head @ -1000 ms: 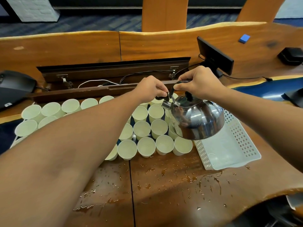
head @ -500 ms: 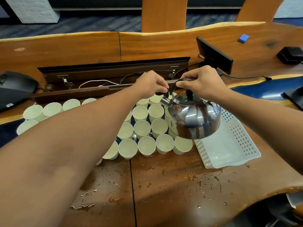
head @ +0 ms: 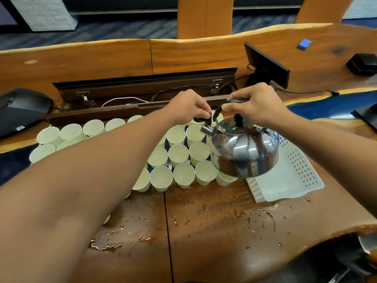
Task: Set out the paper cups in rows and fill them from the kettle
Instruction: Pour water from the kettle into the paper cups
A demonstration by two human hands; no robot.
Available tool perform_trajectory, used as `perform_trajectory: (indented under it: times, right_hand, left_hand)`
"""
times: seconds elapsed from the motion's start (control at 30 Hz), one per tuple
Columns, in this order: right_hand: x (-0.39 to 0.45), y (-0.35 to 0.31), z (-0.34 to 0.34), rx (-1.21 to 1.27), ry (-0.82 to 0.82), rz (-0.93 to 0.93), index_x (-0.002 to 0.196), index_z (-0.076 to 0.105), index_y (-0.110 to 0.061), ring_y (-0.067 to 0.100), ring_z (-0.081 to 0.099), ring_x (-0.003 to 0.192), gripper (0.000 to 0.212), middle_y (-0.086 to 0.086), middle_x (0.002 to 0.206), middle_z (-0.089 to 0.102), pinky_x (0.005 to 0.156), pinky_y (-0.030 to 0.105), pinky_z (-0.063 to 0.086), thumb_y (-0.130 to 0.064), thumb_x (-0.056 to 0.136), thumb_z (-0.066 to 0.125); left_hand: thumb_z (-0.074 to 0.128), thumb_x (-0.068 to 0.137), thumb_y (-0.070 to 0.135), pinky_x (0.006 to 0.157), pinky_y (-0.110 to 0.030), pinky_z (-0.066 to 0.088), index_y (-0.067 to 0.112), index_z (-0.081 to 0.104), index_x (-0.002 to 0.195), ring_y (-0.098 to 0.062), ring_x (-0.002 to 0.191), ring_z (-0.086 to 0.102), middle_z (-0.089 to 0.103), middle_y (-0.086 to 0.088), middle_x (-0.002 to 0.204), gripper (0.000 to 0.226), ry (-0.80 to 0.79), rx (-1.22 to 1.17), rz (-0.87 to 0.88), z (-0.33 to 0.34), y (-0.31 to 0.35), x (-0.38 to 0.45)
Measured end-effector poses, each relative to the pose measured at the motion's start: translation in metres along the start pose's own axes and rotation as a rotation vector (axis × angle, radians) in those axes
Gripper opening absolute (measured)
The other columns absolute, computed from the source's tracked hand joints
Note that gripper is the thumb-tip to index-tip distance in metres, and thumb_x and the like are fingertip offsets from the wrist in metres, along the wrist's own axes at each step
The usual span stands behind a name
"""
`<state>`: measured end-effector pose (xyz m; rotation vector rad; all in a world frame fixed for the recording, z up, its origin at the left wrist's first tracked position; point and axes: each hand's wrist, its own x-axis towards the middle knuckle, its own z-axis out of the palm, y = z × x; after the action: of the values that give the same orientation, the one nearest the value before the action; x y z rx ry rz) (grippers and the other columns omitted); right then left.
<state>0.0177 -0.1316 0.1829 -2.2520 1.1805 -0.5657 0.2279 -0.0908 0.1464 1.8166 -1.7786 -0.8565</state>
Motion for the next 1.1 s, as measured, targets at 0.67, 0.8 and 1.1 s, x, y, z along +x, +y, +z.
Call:
perform_trajectory:
  times: [0.67, 0.8, 1.1]
  right_hand:
    - [-0.021, -0.002, 0.005, -0.092, -0.074, -0.009, 0.087, 0.078, -0.025, 0.015, 0.065, 0.081, 0.019, -0.001, 0.077, 0.071, 0.075, 0.042, 0.056, -0.043, 0.084, 0.074]
    - [-0.021, -0.002, 0.007, -0.092, -0.094, -0.004, 0.088, 0.078, -0.025, 0.017, 0.065, 0.081, 0.018, 0.001, 0.077, 0.071, 0.079, 0.041, 0.055, -0.042, 0.084, 0.074]
    - [-0.023, -0.004, 0.007, -0.119, -0.107, 0.020, 0.095, 0.078, -0.022, 0.015, 0.065, 0.083, 0.021, 0.000, 0.083, 0.072, 0.076, 0.039, 0.058, -0.040, 0.085, 0.074]
  left_hand:
    - [0.074, 0.088, 0.019, 0.080, -0.022, 0.051, 0.022, 0.079, 0.101, -0.009, 0.093, 0.065, 0.074, 0.005, 0.098, 0.014, 0.003, -0.079, 0.008, 0.029, -0.011, -0.015]
    - [0.073, 0.088, 0.019, 0.071, -0.015, 0.046, 0.021, 0.079, 0.103, -0.008, 0.091, 0.064, 0.074, 0.005, 0.098, 0.016, 0.001, -0.081, -0.010, 0.034, -0.012, -0.016]
    - [0.072, 0.089, 0.019, 0.069, -0.013, 0.042, 0.021, 0.078, 0.104, -0.005, 0.087, 0.061, 0.071, 0.007, 0.097, 0.017, -0.010, -0.091, -0.022, 0.040, -0.011, -0.016]
